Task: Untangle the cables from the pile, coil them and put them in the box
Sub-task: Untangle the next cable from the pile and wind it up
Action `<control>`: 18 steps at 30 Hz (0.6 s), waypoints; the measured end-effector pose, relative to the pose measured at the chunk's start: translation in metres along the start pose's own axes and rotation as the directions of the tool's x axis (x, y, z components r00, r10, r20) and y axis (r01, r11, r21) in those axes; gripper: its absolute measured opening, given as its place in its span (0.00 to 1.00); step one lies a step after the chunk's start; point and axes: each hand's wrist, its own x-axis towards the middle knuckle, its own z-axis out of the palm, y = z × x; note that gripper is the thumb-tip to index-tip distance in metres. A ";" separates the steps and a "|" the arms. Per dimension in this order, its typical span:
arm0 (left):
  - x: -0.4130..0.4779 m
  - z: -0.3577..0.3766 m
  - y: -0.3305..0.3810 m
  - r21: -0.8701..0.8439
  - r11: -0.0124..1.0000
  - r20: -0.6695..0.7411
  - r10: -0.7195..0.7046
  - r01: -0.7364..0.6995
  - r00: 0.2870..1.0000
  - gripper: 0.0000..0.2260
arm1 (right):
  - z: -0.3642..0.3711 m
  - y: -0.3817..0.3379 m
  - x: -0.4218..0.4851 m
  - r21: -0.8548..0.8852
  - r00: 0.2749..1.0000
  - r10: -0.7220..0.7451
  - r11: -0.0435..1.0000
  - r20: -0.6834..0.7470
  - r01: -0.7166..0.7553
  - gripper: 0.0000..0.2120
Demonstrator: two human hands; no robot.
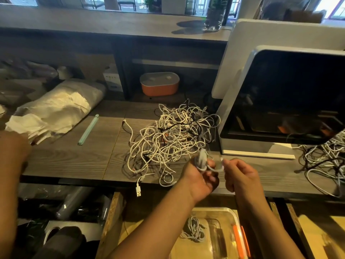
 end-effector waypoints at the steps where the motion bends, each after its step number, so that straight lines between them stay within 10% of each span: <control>1: -0.003 0.000 0.004 -0.018 1.000 0.042 0.004 -0.003 0.999 0.22 | -0.004 -0.001 0.000 -0.019 1.000 -0.011 1.000 0.008 0.011 0.11; 11: -0.004 0.015 -0.003 0.202 0.931 -0.191 0.343 -0.305 0.920 0.20 | 0.001 -0.014 -0.003 0.201 0.999 -0.026 0.979 0.022 0.021 0.09; 18: -0.004 0.012 -0.005 -0.078 0.968 -0.312 0.202 -0.237 0.928 0.17 | 0.015 -0.011 -0.010 0.100 0.981 -0.165 0.983 0.101 0.155 0.10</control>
